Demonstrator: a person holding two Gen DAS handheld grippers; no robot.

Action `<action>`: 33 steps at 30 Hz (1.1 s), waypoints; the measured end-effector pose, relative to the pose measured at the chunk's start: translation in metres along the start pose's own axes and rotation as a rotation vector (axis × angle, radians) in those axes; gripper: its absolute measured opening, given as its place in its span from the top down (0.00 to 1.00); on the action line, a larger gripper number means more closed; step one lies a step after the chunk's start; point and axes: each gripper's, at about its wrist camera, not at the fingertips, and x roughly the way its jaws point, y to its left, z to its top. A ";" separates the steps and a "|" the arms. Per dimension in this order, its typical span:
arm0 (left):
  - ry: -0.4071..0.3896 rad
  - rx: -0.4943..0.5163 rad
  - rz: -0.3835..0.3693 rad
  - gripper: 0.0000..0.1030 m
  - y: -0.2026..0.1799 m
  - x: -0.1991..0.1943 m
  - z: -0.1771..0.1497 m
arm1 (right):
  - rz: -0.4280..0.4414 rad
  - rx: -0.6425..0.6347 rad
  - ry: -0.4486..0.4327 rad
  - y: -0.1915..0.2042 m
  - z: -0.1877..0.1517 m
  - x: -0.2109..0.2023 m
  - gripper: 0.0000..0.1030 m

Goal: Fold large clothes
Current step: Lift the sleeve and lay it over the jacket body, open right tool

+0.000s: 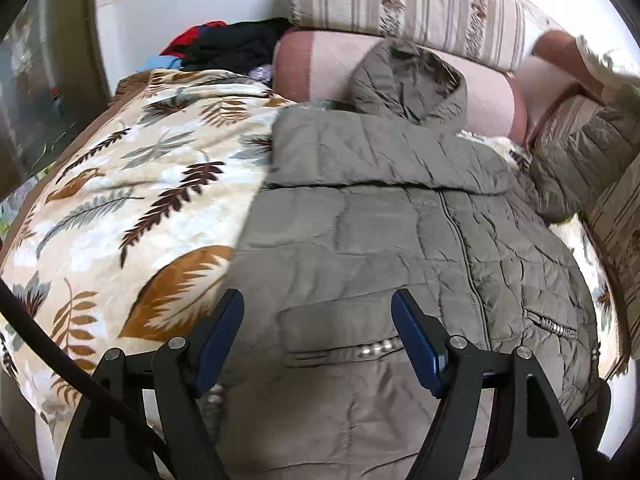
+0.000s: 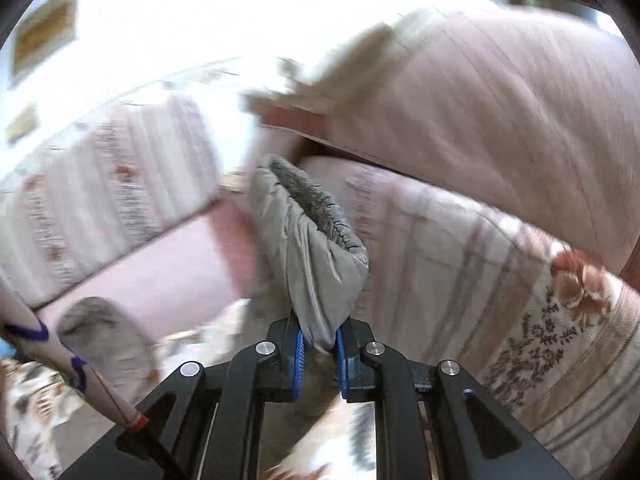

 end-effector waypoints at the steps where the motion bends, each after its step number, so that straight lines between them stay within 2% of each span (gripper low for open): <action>1: -0.004 -0.012 -0.001 0.27 0.006 -0.001 -0.002 | 0.038 -0.018 -0.003 0.018 0.001 -0.012 0.87; 5: 0.005 -0.051 -0.006 0.27 0.024 -0.001 -0.009 | 0.166 -0.102 0.005 0.091 -0.009 -0.044 0.87; 10: -0.018 -0.060 0.022 0.27 0.044 -0.008 -0.020 | 0.334 -0.243 0.053 0.207 -0.054 -0.056 0.87; 13: -0.039 -0.064 0.047 0.27 0.056 -0.013 -0.023 | 0.411 -0.317 0.097 0.265 -0.095 -0.059 0.87; 18: -0.041 -0.101 0.058 0.27 0.076 -0.013 -0.028 | 0.530 -0.417 0.242 0.360 -0.186 -0.029 0.87; 21: -0.025 -0.128 0.062 0.27 0.088 -0.006 -0.032 | 0.562 -0.460 0.320 0.393 -0.239 -0.014 0.87; 26: -0.007 -0.161 0.071 0.27 0.102 0.002 -0.038 | 0.540 -0.553 0.442 0.442 -0.332 0.030 0.87; 30: 0.003 -0.179 0.081 0.27 0.109 0.007 -0.039 | 0.531 -0.605 0.515 0.464 -0.383 0.052 0.87; 33: 0.016 -0.190 0.080 0.27 0.110 0.012 -0.038 | 0.511 -0.663 0.506 0.470 -0.402 0.053 0.84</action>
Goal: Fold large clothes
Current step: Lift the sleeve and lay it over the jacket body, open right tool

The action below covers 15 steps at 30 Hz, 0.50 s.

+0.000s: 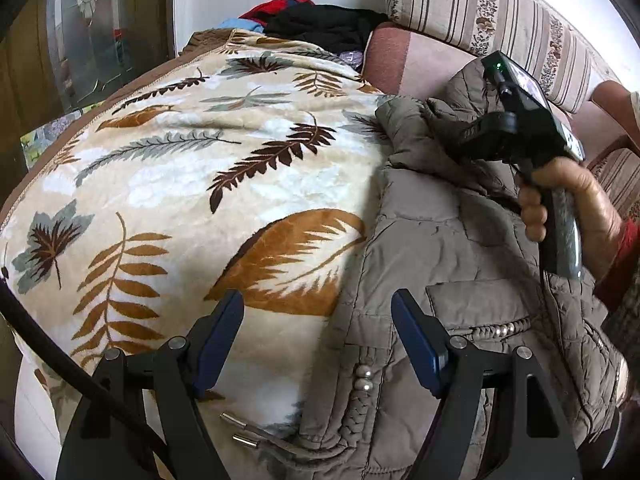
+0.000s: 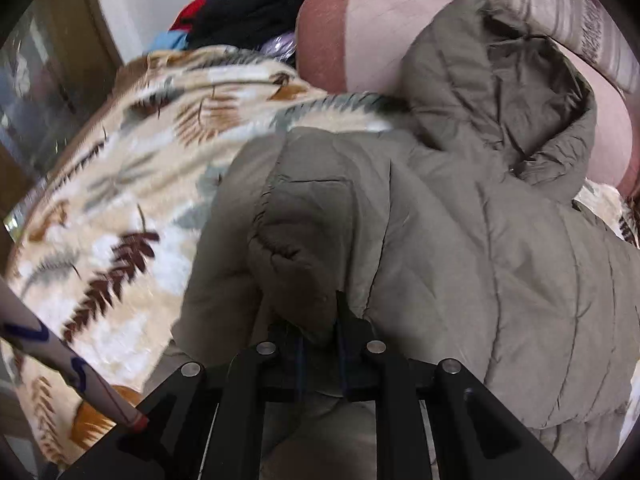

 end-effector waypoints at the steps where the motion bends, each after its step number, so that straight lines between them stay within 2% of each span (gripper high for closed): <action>1: 0.003 -0.001 0.001 0.27 -0.001 0.001 0.001 | -0.010 -0.024 -0.007 0.004 -0.002 0.000 0.82; 4: 0.002 0.009 0.008 0.27 -0.005 0.000 0.004 | 0.036 -0.059 -0.015 0.007 -0.008 -0.016 0.62; 5: -0.001 0.013 0.010 0.27 -0.007 -0.001 0.005 | 0.081 -0.053 -0.014 0.005 -0.009 -0.023 0.51; 7: -0.006 0.024 0.011 0.27 -0.009 -0.003 0.008 | 0.180 -0.028 -0.039 -0.007 -0.014 -0.046 0.47; 9: -0.010 0.040 0.013 0.27 -0.014 -0.004 0.012 | 0.197 -0.006 -0.074 -0.028 -0.020 -0.066 0.47; 11: -0.007 0.051 0.003 0.27 -0.019 -0.002 0.020 | 0.166 0.024 -0.094 -0.051 -0.022 -0.075 0.47; 15: 0.000 0.049 -0.048 0.27 -0.032 0.008 0.046 | 0.005 0.119 -0.100 -0.121 -0.030 -0.076 0.47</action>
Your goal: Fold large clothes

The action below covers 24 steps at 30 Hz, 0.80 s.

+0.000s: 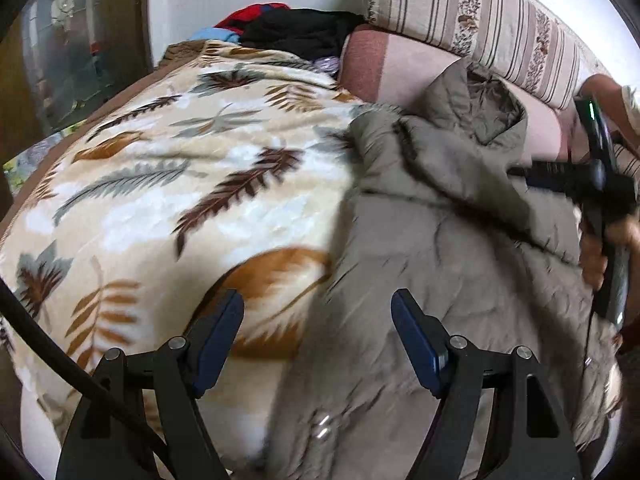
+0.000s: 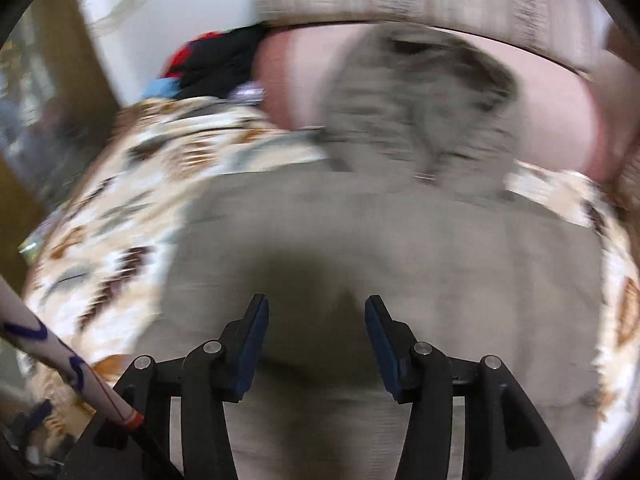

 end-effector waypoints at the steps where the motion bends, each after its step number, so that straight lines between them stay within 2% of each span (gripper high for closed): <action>1: 0.003 0.007 -0.010 0.27 -0.005 0.005 0.009 | -0.021 0.024 -0.001 -0.012 0.000 0.001 0.47; 4: -0.003 0.039 -0.028 0.27 -0.026 0.025 0.043 | -0.079 0.116 -0.007 -0.059 -0.002 0.004 0.47; 8: -0.002 0.079 -0.028 0.27 -0.062 0.073 0.093 | -0.114 0.178 -0.004 -0.095 -0.005 0.016 0.47; 11: 0.072 0.060 -0.032 0.27 -0.080 0.127 0.119 | -0.108 0.186 0.011 -0.109 -0.009 0.027 0.47; 15: 0.165 0.004 -0.003 0.23 -0.081 0.184 0.128 | -0.114 0.161 0.015 -0.108 -0.013 0.042 0.46; 17: 0.180 -0.016 -0.002 0.17 -0.079 0.193 0.130 | -0.110 0.161 0.015 -0.110 -0.013 0.048 0.45; 19: 0.183 -0.019 -0.002 0.17 -0.078 0.191 0.132 | -0.103 0.172 0.016 -0.113 -0.012 0.052 0.43; 24: 0.172 -0.013 -0.009 0.17 -0.061 0.156 0.126 | -0.094 0.174 0.021 -0.114 -0.011 0.028 0.40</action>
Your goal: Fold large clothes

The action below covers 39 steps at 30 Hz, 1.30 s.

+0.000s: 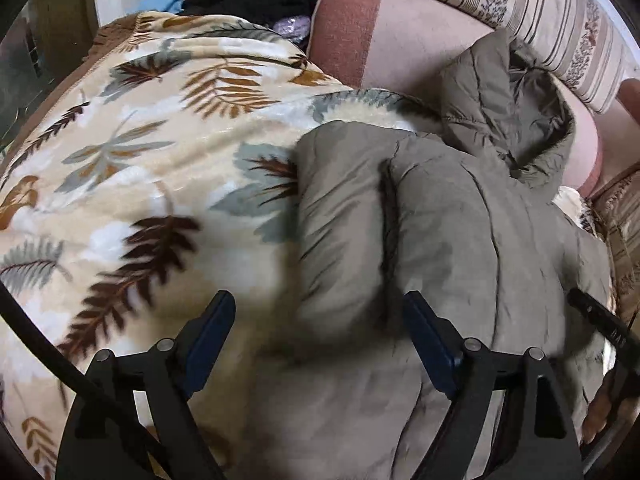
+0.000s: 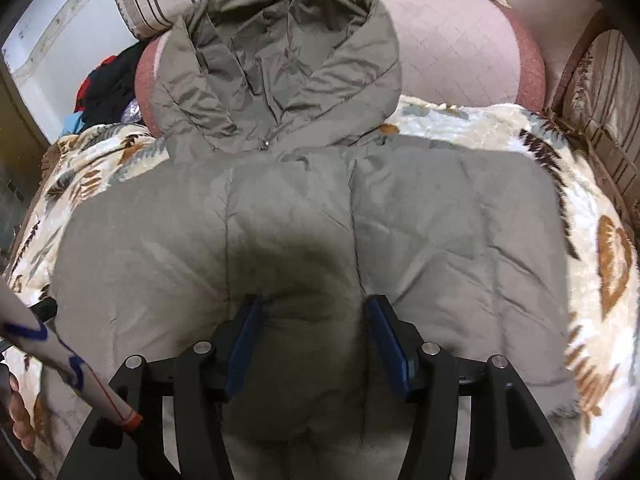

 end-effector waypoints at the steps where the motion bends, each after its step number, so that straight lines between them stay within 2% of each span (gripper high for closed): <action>1: 0.004 0.003 -0.001 0.17 0.006 -0.007 -0.007 | 0.006 0.012 -0.006 -0.005 -0.002 -0.010 0.39; 3: 0.016 0.012 -0.007 0.17 0.020 -0.020 -0.023 | 0.015 0.047 -0.012 -0.022 -0.011 -0.031 0.31; 7: 0.046 0.010 -0.027 0.17 0.050 -0.036 -0.066 | 0.015 0.131 -0.003 -0.077 -0.045 -0.075 0.26; 12: 0.084 -0.007 -0.141 0.17 0.070 -0.043 -0.118 | -0.110 0.225 0.046 -0.153 -0.119 -0.113 0.23; 14: 0.098 -0.010 -0.193 0.17 0.071 -0.043 -0.134 | -0.115 0.264 0.074 -0.170 -0.144 -0.119 0.23; 17: 0.122 -0.022 -0.252 0.17 0.062 -0.038 -0.151 | -0.061 0.331 0.103 -0.184 -0.178 -0.123 0.23; 18: 0.119 -0.013 -0.251 0.18 0.058 -0.040 -0.155 | -0.034 0.343 0.107 -0.183 -0.188 -0.124 0.25; 19: 0.109 0.007 -0.240 0.24 0.051 -0.042 -0.159 | -0.017 0.344 0.111 -0.180 -0.192 -0.124 0.33; 20: 0.106 0.024 -0.226 0.29 0.045 -0.044 -0.162 | 0.007 0.339 0.123 -0.176 -0.197 -0.122 0.58; 21: 0.103 0.027 -0.221 0.30 0.042 -0.046 -0.164 | 0.027 0.338 0.140 -0.172 -0.199 -0.120 0.68; 23: 0.088 0.025 -0.222 0.33 0.039 -0.052 -0.168 | 0.004 0.340 0.126 -0.169 -0.201 -0.123 0.82; 24: 0.081 0.030 -0.224 0.34 0.038 -0.056 -0.170 | -0.003 0.342 0.122 -0.170 -0.201 -0.126 0.85; 26: 0.063 0.050 -0.214 0.34 0.034 -0.064 -0.174 | -0.016 0.354 0.120 -0.174 -0.202 -0.130 0.85; 28: 0.057 0.068 -0.169 0.35 0.034 -0.066 -0.171 | -0.010 0.363 0.126 -0.180 -0.205 -0.129 0.84; 29: 0.057 0.066 -0.151 0.35 0.035 -0.070 -0.169 | -0.020 0.361 0.124 -0.180 -0.206 -0.131 0.81; 30: 0.054 0.059 -0.150 0.35 0.039 -0.076 -0.168 | -0.034 0.358 0.119 -0.180 -0.205 -0.133 0.75; 32: 0.015 0.050 -0.160 0.35 0.046 -0.098 -0.165 | -0.059 0.354 0.095 -0.176 -0.205 -0.148 0.74; 36: -0.089 0.092 -0.106 0.35 0.045 -0.138 -0.154 | -0.004 0.312 0.030 -0.159 -0.195 -0.187 0.59; 39: -0.147 0.112 -0.069 0.34 0.041 -0.159 -0.140 | 0.059 0.257 -0.011 -0.133 -0.171 -0.210 0.51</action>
